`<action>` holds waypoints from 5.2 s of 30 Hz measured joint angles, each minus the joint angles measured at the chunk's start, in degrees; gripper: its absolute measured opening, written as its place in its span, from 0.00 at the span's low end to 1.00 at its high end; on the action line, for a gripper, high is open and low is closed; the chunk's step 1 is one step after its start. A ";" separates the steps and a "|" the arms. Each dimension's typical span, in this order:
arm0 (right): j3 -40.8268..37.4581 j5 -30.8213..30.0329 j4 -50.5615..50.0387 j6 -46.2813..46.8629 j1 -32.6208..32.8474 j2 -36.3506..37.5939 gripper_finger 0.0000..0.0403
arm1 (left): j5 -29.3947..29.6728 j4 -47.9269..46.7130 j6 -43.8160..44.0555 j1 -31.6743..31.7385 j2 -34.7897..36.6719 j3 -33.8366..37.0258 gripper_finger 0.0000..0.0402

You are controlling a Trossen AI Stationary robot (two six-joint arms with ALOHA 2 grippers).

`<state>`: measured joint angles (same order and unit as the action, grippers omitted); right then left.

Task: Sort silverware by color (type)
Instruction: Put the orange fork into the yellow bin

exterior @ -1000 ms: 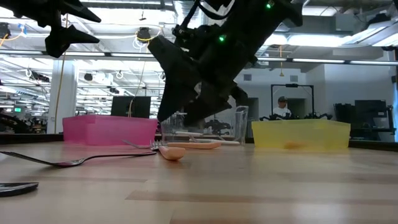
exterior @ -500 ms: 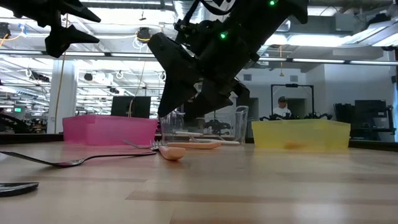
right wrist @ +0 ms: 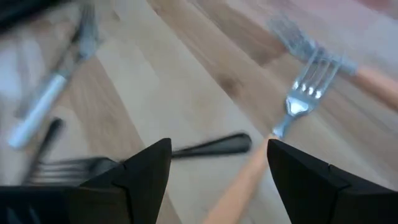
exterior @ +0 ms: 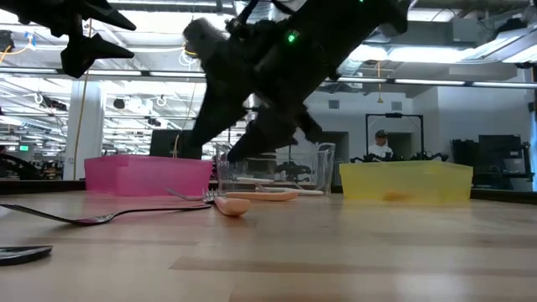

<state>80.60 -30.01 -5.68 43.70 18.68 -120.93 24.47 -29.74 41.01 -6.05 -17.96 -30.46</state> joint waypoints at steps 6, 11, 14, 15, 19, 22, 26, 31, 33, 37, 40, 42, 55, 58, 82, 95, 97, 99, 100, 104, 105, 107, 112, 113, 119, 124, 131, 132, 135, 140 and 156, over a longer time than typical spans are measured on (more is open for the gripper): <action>0.00 -3.18 -2.12 1.90 0.63 -0.06 0.72 | -0.04 -0.55 0.00 0.01 0.00 0.00 0.55; -0.21 -4.91 -3.06 2.80 0.85 -0.34 0.72 | -0.07 -0.64 0.00 -0.01 0.00 0.00 0.55; -0.09 -5.74 -4.13 4.69 1.14 -0.21 0.72 | -0.11 -0.82 0.02 0.00 0.00 0.00 0.55; -0.11 -6.23 -4.89 5.06 1.32 -0.21 0.72 | -0.11 -0.81 0.02 -0.01 0.00 0.00 0.55; -0.11 -8.42 -6.59 5.98 2.12 -0.28 0.72 | -0.11 -0.83 0.00 0.01 0.00 0.00 0.55; -0.11 -9.18 -6.40 5.97 2.56 -0.28 0.72 | -0.11 -0.83 0.00 0.01 0.00 0.00 0.55; 0.02 -10.32 -4.36 5.99 3.07 -1.68 0.72 | -0.11 -1.02 -0.02 0.01 0.00 0.00 0.55; 0.80 -9.68 -3.56 7.73 3.58 -4.18 0.72 | -0.17 -1.45 0.11 0.01 0.02 0.00 0.55; 1.29 -9.53 -5.16 7.25 3.91 -4.15 0.72 | -0.19 -1.76 0.09 0.00 0.00 0.00 0.55; 2.00 -9.38 -4.61 6.19 3.68 -4.79 0.72 | -0.02 -2.27 0.07 0.01 0.00 0.00 0.55; 1.73 -8.46 -5.63 6.97 3.29 -5.38 0.72 | -0.02 -2.36 0.09 -0.01 0.00 0.00 0.55; 2.00 -7.88 -4.39 7.65 3.25 -6.89 0.72 | -0.07 -2.45 0.09 0.00 0.00 0.00 0.55; 3.89 -6.66 -16.23 21.03 3.43 -8.30 0.57 | 0.21 -2.71 0.09 -0.01 0.00 0.00 0.55; 4.05 -6.07 -18.02 21.26 3.43 -8.38 0.44 | 0.42 -2.71 0.02 -0.01 0.00 0.00 0.55; 3.43 -2.49 -24.13 20.11 2.55 -3.11 0.23 | 1.40 -2.71 -0.02 -0.01 0.02 0.00 0.55; 3.21 -3.49 -23.93 6.53 -0.16 8.09 0.23 | 1.51 -2.60 0.04 -0.01 0.02 0.00 0.55; 3.21 -3.44 -24.32 4.94 -0.54 10.38 0.23 | 1.76 -2.56 0.04 -0.01 0.02 0.00 0.55; 3.28 -3.49 -25.15 4.80 -1.24 12.69 0.23 | 1.84 -2.45 0.04 0.00 0.02 0.00 0.55; 3.28 -3.55 -26.56 5.76 -1.67 13.88 0.23 | 1.84 -2.45 0.05 -0.01 0.02 0.00 0.55; 3.28 -6.56 -32.56 9.50 -3.13 18.12 0.23 | 2.23 -2.47 0.08 0.00 0.02 0.00 0.55; 3.29 -7.71 -33.97 9.99 -3.55 18.85 0.23 | 2.64 -2.46 0.24 -0.01 0.02 0.00 0.55; 3.30 -8.47 -36.64 10.71 -4.36 21.15 0.23 | 3.45 -2.45 0.65 0.00 0.02 0.00 0.55; 3.32 -9.55 -45.61 14.97 -6.26 25.67 0.23 | 4.93 -2.43 0.79 -0.01 0.00 0.00 0.55; 3.36 -10.55 -47.43 15.57 -6.71 26.06 0.23 | 5.07 -2.43 0.84 -0.01 0.02 0.00 0.55; 3.35 -12.59 -60.23 24.53 -9.19 29.96 0.23 | 6.41 -2.49 1.79 0.01 0.00 0.00 0.55; 3.34 -14.52 -70.31 34.96 -10.62 30.77 0.23 | 6.97 -2.70 2.53 0.01 -0.02 0.00 0.55; -0.13 -13.84 -74.93 41.90 -13.78 31.11 0.23 | 7.81 -2.73 3.30 0.01 -0.01 0.00 0.55; -1.07 -13.41 -74.52 41.90 -14.22 31.37 0.23 | 7.81 -2.71 3.30 0.01 -0.02 0.00 0.55; -3.65 -13.09 -73.30 41.55 -15.41 32.42 0.23 | 7.87 -2.71 3.37 0.01 -0.02 0.00 0.55; -7.48 -11.00 -68.94 35.73 -18.35 36.68 0.23 | 7.91 -2.71 3.41 0.00 -0.02 0.00 0.55; -32.66 -4.85 -46.12 34.98 -31.80 52.63 0.23 | 8.42 -2.73 3.39 0.01 -0.02 0.00 0.55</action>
<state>47.94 -34.86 -51.80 78.68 -13.12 -68.30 32.89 -32.47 44.40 -6.04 -17.98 -30.46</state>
